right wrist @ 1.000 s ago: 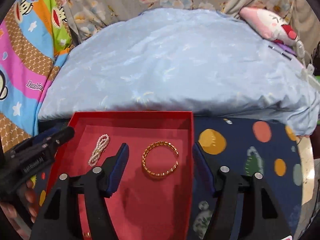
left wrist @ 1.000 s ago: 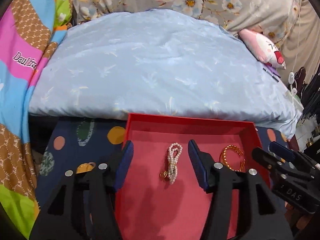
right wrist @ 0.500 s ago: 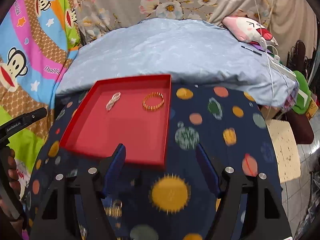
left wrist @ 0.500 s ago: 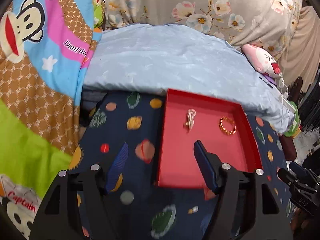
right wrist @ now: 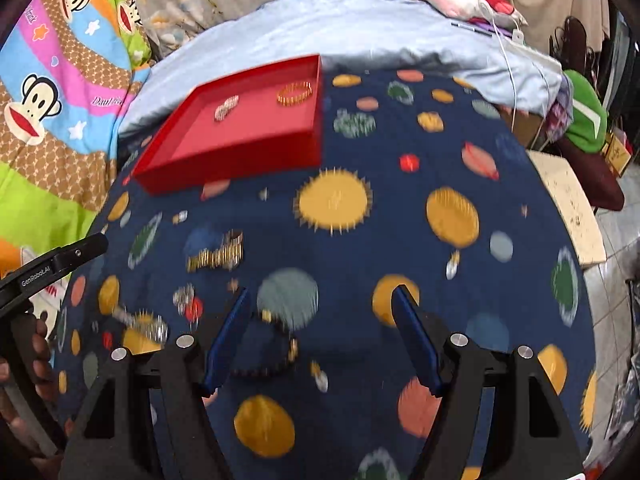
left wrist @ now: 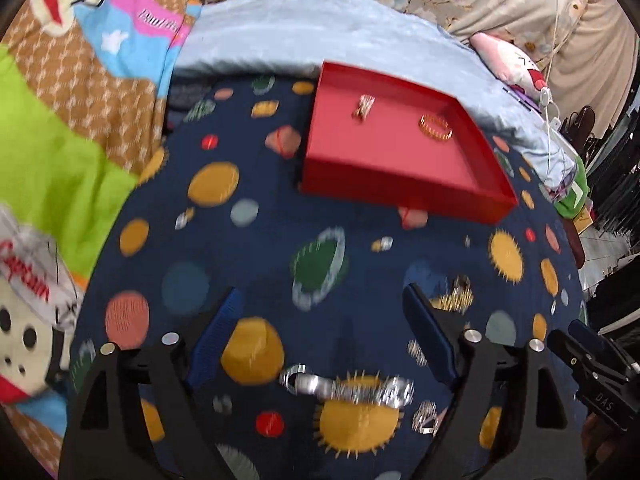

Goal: Organize jewelry
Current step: 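Lift both grippers out of the red tray back over the jewelry, then grasp the black bead bracelet with the right gripper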

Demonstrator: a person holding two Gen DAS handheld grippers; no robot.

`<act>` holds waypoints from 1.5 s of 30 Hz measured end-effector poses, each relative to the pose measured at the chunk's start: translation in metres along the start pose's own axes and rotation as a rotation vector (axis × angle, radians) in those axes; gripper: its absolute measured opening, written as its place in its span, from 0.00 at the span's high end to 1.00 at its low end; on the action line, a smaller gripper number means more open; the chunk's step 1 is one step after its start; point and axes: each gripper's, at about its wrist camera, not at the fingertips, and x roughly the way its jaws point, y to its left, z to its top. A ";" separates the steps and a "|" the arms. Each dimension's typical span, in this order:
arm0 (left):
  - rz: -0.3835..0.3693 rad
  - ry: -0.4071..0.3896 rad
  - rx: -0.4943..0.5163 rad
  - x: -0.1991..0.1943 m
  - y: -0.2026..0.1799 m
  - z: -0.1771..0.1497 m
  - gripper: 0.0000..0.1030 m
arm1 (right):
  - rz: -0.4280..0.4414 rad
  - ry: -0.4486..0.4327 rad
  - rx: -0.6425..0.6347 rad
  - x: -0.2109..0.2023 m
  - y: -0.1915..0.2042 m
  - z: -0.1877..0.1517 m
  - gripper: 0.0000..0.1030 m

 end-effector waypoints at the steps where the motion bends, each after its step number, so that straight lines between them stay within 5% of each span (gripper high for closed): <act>1: 0.004 0.006 -0.005 0.001 0.001 -0.005 0.20 | -0.001 0.004 -0.001 -0.001 0.000 -0.005 0.31; 16: 0.011 0.058 -0.005 -0.001 0.004 -0.056 0.20 | 0.006 0.004 -0.028 -0.009 0.015 -0.045 0.34; 45: 0.007 0.061 -0.030 0.009 0.011 -0.073 0.20 | -0.045 0.001 -0.077 0.033 0.025 -0.042 0.92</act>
